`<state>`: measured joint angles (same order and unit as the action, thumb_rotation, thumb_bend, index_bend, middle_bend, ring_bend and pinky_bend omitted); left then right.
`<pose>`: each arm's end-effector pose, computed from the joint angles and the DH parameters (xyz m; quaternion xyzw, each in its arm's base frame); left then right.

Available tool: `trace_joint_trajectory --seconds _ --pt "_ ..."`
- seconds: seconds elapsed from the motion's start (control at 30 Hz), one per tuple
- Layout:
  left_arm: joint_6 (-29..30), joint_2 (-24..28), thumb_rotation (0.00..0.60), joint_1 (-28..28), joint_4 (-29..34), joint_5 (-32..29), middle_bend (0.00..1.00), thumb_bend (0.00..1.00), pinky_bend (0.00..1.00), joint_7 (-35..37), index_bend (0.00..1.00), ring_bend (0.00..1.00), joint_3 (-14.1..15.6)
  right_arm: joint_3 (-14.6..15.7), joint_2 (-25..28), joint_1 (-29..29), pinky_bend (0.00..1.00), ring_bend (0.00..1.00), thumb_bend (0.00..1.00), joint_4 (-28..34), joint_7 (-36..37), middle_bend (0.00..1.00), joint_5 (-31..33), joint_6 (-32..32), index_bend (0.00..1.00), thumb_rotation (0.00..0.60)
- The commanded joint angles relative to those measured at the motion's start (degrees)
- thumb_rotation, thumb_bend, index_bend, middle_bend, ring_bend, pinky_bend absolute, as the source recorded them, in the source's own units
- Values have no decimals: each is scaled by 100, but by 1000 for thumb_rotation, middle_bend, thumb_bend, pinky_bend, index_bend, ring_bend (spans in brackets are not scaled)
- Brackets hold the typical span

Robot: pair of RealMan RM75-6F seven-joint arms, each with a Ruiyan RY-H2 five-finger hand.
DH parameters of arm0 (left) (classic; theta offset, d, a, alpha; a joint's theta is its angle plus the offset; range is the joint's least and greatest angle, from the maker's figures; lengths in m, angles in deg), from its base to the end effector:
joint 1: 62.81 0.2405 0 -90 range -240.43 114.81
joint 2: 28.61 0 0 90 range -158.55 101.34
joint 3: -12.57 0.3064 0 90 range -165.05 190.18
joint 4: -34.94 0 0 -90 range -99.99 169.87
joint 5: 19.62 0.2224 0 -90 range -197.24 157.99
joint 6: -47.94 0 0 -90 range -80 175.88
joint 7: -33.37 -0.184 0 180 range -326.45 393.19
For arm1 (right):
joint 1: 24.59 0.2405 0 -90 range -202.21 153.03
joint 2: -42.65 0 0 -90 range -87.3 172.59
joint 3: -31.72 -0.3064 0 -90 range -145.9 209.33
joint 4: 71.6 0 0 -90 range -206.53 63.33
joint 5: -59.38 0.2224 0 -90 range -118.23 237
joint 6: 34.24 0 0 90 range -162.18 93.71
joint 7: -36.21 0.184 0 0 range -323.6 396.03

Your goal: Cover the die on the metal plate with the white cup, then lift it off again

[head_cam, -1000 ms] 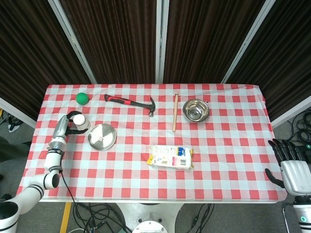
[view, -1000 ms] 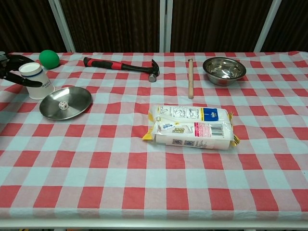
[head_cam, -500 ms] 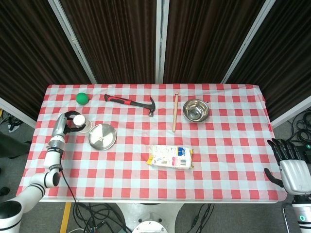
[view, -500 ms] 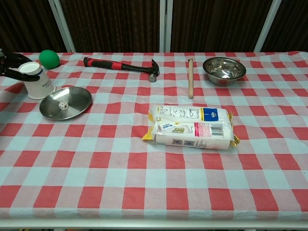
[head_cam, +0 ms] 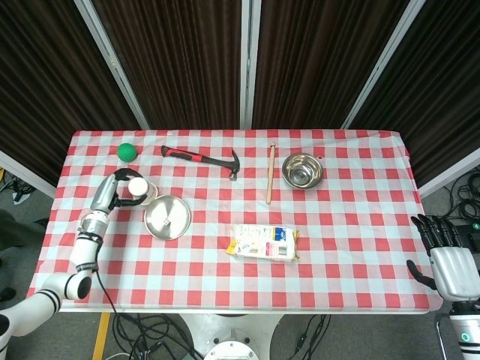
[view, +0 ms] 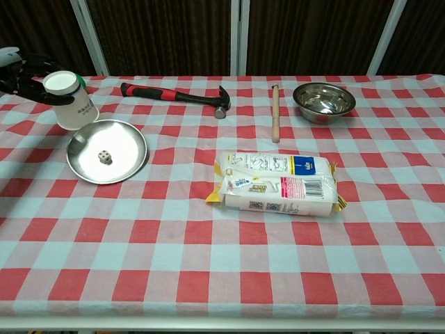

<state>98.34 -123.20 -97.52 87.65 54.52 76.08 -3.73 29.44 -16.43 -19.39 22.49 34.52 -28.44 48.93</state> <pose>-0.3179 0.4637 -0.0009 -0.4660 -0.6188 -0.5137 0.3689 -0.3565 -0.2254 0.1895 0.6284 -0.3642 0.3586 0.5864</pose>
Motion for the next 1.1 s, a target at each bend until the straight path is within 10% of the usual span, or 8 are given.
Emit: trace_joint_trajectory --seconds 0.03,0.27,0.67,1.1 --pt "46 147 600 24 250 -48 347 297 252 -344 516 166 50 -1 4 8 36 0 226 5 -7 76 4 -14 58 600" --pt "-82 76 600 -14 70 -389 347 303 252 -453 515 166 -98 -8 -5 11 36 0 226 -11 19 76 29 -29 58 600" --pt "362 439 600 264 1368 359 347 300 249 -633 514 166 571 -4 -33 65 36 0 226 -57 53 76 25 -114 58 600" --pt "318 68 600 199 1338 499 347 301 224 -1003 515 166 875 20 -30 30 36 0 226 -68 82 76 1 -63 58 600"
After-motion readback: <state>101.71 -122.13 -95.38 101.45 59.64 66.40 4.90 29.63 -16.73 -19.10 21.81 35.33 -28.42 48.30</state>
